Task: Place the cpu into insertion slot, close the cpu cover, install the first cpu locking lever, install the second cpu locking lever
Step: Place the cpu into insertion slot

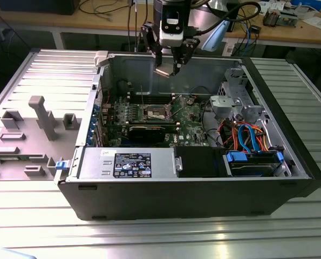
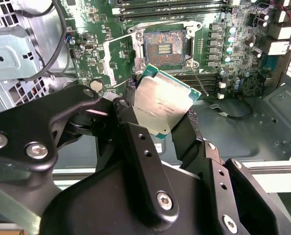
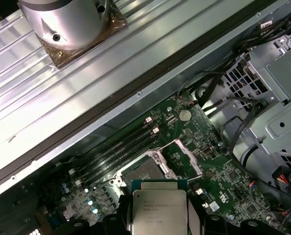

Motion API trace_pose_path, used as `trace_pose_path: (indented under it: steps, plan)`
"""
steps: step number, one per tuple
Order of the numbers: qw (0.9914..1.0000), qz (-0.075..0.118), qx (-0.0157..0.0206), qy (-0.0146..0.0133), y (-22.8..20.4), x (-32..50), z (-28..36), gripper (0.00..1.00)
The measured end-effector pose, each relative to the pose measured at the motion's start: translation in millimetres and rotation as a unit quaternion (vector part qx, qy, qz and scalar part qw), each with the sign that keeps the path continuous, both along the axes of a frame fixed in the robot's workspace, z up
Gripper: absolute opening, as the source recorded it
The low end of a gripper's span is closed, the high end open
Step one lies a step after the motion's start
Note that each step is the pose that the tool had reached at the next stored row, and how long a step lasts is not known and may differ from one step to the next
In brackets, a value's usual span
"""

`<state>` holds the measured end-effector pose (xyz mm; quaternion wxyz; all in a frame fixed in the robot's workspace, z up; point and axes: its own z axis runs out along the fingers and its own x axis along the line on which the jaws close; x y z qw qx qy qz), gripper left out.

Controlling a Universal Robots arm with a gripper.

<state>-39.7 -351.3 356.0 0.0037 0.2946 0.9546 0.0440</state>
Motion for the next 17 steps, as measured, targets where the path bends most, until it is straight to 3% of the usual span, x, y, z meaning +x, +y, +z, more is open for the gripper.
trace_pose_path:
  steps: [10,13,17]
  plan:
    - [0.99999,-0.004,0.0001,-0.0001,0.0,0.0,-0.1,0.54]
    - [0.99968,-0.025,0.0000,-0.0001,0.0,0.0,-0.7,0.54]
    - [0.99808,-0.062,0.0001,-0.0001,0.0,0.0,-2.6,0.54]
